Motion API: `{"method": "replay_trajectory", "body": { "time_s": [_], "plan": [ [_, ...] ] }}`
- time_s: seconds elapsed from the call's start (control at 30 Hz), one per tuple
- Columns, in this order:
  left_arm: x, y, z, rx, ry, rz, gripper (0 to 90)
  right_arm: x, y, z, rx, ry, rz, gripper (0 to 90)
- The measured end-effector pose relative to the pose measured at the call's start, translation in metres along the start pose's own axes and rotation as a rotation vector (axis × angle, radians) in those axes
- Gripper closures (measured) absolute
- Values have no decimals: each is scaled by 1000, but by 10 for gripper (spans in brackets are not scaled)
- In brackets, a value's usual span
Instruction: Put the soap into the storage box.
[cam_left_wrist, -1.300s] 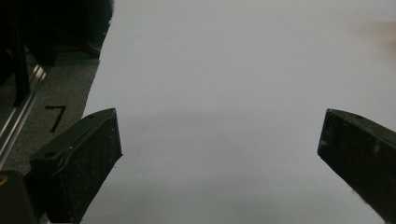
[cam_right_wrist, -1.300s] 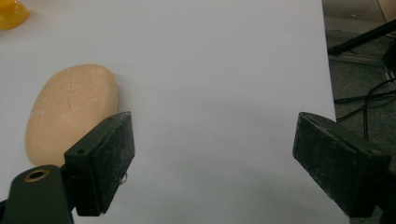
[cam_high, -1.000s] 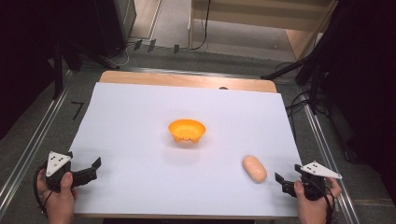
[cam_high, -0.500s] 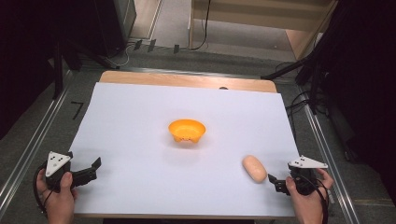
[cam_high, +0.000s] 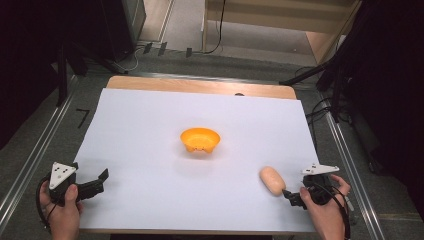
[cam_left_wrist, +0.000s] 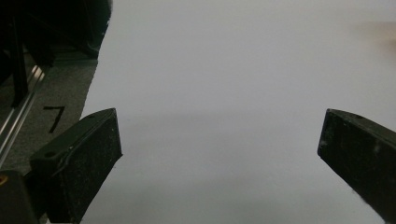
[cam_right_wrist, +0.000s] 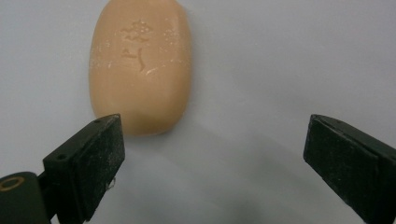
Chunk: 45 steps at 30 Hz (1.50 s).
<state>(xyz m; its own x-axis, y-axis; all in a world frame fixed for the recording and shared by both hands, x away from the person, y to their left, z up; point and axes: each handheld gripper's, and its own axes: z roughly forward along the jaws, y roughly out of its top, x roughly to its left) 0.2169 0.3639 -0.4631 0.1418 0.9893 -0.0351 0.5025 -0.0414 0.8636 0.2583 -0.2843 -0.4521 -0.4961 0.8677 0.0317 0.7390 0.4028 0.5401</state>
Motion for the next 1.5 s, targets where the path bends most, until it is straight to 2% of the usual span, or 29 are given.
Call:
{"method": "replay_trajectory", "body": {
  "time_s": [0.3, 0.77, 0.93, 1.2, 1.4, 1.5],
  "plan": [
    [0, 0, 0, 0, -1, 2, 0, 7, 9, 7, 57, 19, -24, 49],
    [0, 0, 0, 5, -4, 3, 0, 19, 28, 18, 87, 35, -25, 79],
    [0, 0, 1, 7, -5, 5, 0, 25, 35, 23, 102, 38, -16, 131],
    [0, 0, 1, 7, -3, 4, 0, 31, 43, 33, 145, 25, 33, 176],
    [0, 0, 1, 10, -5, 2, 0, 35, 47, 35, 158, 16, 42, 247],
    [0, 0, 1, 10, -6, 3, 0, 36, 49, 37, 165, 15, 40, 320]
  ]
}}
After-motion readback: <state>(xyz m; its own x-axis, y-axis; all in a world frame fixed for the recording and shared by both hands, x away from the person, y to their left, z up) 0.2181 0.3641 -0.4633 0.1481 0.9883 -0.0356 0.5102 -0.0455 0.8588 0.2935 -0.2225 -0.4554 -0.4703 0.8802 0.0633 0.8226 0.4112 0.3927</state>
